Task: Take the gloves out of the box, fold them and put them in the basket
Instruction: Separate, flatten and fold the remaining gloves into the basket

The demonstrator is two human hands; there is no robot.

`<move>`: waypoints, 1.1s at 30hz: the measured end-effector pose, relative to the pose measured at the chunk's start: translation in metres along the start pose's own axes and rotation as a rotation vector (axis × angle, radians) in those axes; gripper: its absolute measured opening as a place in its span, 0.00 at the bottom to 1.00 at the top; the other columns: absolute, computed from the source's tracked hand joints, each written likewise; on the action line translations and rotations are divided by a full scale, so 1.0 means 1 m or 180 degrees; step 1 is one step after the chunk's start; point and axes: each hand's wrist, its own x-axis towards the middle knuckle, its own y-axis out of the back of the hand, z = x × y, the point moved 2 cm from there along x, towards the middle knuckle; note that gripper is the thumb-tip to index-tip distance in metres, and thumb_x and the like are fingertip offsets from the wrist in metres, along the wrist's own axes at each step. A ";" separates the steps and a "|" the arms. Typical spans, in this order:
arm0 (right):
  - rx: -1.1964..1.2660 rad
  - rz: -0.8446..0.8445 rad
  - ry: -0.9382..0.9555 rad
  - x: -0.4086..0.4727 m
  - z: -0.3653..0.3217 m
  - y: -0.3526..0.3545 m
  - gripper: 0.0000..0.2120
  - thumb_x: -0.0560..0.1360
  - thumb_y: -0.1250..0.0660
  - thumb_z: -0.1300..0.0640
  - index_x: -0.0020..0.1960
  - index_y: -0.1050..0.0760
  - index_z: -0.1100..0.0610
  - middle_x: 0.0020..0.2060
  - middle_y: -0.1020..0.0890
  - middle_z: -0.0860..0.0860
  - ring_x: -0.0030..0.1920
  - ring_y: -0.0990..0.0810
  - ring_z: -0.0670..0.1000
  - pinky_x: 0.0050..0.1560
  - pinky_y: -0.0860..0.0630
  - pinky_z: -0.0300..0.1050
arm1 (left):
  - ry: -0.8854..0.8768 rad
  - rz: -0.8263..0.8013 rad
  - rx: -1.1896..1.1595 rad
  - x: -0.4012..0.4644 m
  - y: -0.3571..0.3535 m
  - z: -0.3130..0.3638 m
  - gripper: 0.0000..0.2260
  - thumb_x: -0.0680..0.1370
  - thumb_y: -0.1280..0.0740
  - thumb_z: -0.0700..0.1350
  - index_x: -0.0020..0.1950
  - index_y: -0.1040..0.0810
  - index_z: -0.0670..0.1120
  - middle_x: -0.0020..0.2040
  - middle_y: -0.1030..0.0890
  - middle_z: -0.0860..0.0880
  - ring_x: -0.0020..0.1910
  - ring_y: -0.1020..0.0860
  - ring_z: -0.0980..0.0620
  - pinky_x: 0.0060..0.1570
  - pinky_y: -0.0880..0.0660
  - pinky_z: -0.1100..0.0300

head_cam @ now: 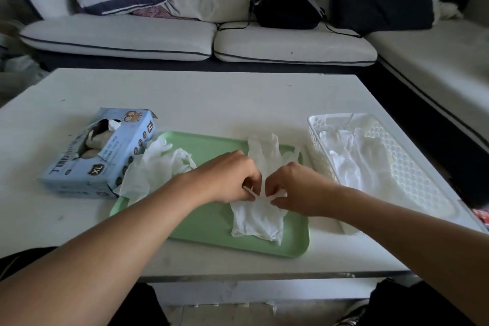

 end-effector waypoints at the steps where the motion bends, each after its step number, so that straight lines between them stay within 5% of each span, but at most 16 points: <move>1: -0.0023 -0.0027 0.0025 -0.001 -0.002 0.000 0.09 0.73 0.27 0.57 0.53 0.17 0.50 0.49 0.15 0.45 0.50 0.17 0.47 0.55 0.21 0.46 | -0.0004 -0.0016 -0.0015 0.000 0.001 0.002 0.06 0.72 0.22 0.43 0.47 0.13 0.53 0.35 0.20 0.60 0.37 0.22 0.63 0.39 0.28 0.70; 9: 0.0002 -0.0553 0.0383 -0.002 -0.012 -0.016 0.12 0.73 0.26 0.60 0.57 0.16 0.55 0.51 0.14 0.48 0.51 0.18 0.46 0.48 0.31 0.29 | 0.0116 -0.0859 0.0202 -0.009 -0.021 0.004 0.08 0.71 0.21 0.48 0.49 0.14 0.54 0.36 0.23 0.60 0.37 0.23 0.60 0.39 0.23 0.60; 12: -0.0004 -0.0567 0.0369 -0.001 -0.010 -0.021 0.12 0.71 0.25 0.58 0.54 0.16 0.54 0.48 0.14 0.47 0.47 0.19 0.44 0.43 0.33 0.29 | 0.0140 -0.0944 0.0182 -0.011 -0.027 0.001 0.08 0.72 0.21 0.50 0.49 0.14 0.54 0.35 0.24 0.60 0.34 0.25 0.62 0.35 0.29 0.64; 15: 0.0086 -0.0720 0.0290 0.000 -0.011 -0.017 0.10 0.72 0.23 0.53 0.52 0.16 0.53 0.45 0.14 0.46 0.42 0.21 0.40 0.40 0.34 0.24 | 0.0189 -0.0978 0.0136 -0.011 -0.028 0.000 0.06 0.72 0.22 0.51 0.46 0.15 0.54 0.36 0.22 0.58 0.36 0.22 0.58 0.38 0.24 0.59; 18: 0.0285 -0.0294 -0.0057 0.007 0.001 -0.002 0.10 0.74 0.26 0.47 0.47 0.16 0.54 0.41 0.15 0.46 0.41 0.18 0.44 0.43 0.26 0.31 | 0.0271 -0.1019 -0.0021 -0.011 -0.030 0.003 0.10 0.74 0.25 0.58 0.45 0.15 0.53 0.38 0.19 0.57 0.39 0.20 0.55 0.42 0.22 0.56; 23: 0.0245 0.1016 -0.1019 0.041 0.049 0.011 0.13 0.77 0.30 0.52 0.58 0.20 0.60 0.50 0.17 0.55 0.50 0.18 0.56 0.51 0.22 0.46 | 0.0210 -0.0386 0.0486 -0.001 -0.021 0.007 0.14 0.74 0.24 0.56 0.54 0.19 0.51 0.39 0.25 0.58 0.40 0.24 0.54 0.36 0.31 0.60; 27: 0.0415 0.1000 -0.1474 0.071 0.058 0.006 0.15 0.75 0.28 0.53 0.57 0.22 0.62 0.51 0.18 0.57 0.47 0.19 0.57 0.46 0.22 0.46 | 0.0334 -0.0625 0.0988 0.004 -0.022 0.010 0.32 0.66 0.20 0.60 0.64 0.26 0.51 0.54 0.24 0.54 0.49 0.26 0.51 0.43 0.33 0.57; 33: 0.0797 0.0921 -0.1877 0.091 0.063 0.009 0.14 0.68 0.28 0.61 0.52 0.17 0.65 0.49 0.14 0.57 0.45 0.15 0.54 0.43 0.18 0.47 | 0.0576 -0.0937 0.0819 0.007 -0.025 0.008 0.35 0.66 0.19 0.59 0.67 0.30 0.51 0.59 0.22 0.50 0.53 0.23 0.47 0.47 0.27 0.55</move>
